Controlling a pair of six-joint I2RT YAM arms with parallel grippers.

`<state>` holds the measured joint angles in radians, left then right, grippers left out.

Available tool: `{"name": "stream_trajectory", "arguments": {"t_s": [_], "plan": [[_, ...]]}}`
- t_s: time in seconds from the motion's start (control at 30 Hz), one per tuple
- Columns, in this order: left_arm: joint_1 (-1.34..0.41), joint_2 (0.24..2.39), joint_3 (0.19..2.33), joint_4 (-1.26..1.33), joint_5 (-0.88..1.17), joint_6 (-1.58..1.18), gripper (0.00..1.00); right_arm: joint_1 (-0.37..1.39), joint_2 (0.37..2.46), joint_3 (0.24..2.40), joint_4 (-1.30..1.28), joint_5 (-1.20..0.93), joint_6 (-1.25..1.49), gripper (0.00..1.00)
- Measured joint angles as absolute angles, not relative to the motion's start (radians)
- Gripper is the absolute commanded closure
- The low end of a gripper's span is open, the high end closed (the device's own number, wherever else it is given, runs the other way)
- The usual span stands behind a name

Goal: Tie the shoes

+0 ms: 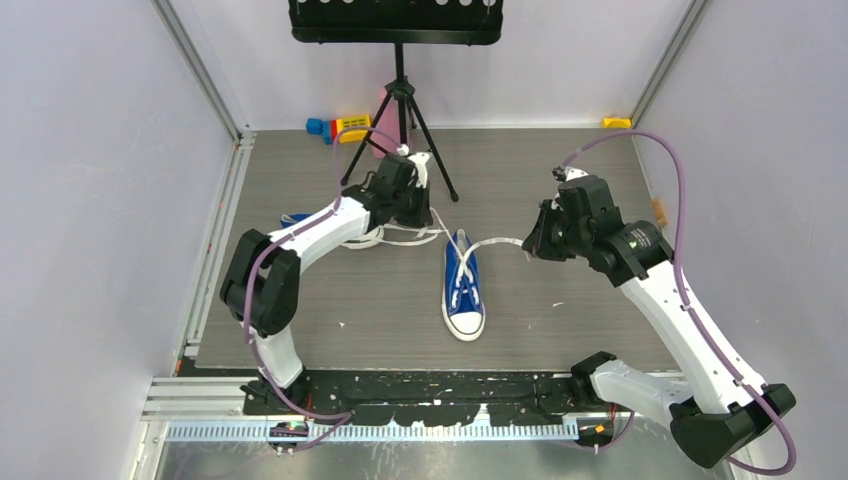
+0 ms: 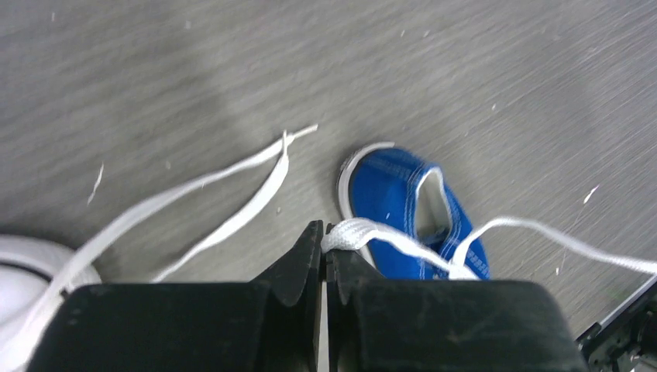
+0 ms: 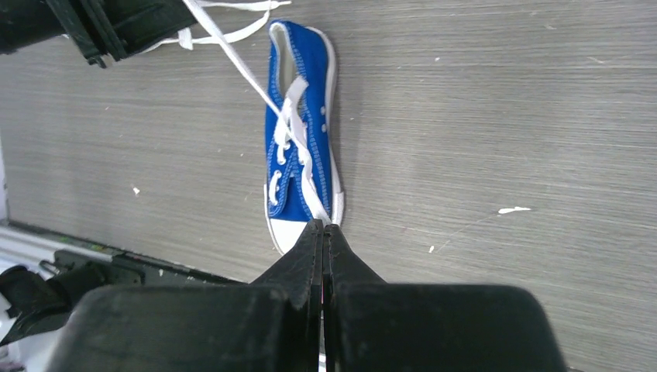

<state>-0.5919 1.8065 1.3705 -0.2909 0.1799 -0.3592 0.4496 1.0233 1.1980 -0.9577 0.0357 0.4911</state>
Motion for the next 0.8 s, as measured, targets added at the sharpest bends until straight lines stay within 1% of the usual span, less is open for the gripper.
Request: {"name": "stream_trajectory", "arguments": {"t_s": [0.03,0.07,0.2,0.37,0.53,0.67,0.8], "plan": [[-0.587,1.789,1.342,-0.295,0.172,-0.361,0.92,0.45,1.029,1.204,-0.958,0.017,0.491,1.0],[-0.586,1.776,1.324,-0.302,0.169,-0.362,0.87,0.45,1.035,1.206,-0.956,-0.005,0.49,1.0],[-0.588,1.729,1.252,-0.315,0.163,-0.369,0.65,0.45,1.069,1.208,-0.943,-0.094,0.492,1.0],[-0.58,1.671,1.167,-0.323,0.165,-0.376,0.51,0.45,1.111,1.26,-0.942,-0.139,0.492,1.0],[-0.574,1.581,1.113,-0.334,0.189,-0.337,0.48,0.45,1.18,1.347,-0.924,-0.149,0.485,1.0],[-0.574,1.521,1.074,-0.258,0.301,-0.289,0.45,0.45,1.221,1.375,-0.91,-0.158,0.482,1.0],[-0.587,1.531,1.058,-0.159,0.407,-0.244,0.44,0.45,1.253,1.4,-0.909,-0.164,0.481,1.0]]}}
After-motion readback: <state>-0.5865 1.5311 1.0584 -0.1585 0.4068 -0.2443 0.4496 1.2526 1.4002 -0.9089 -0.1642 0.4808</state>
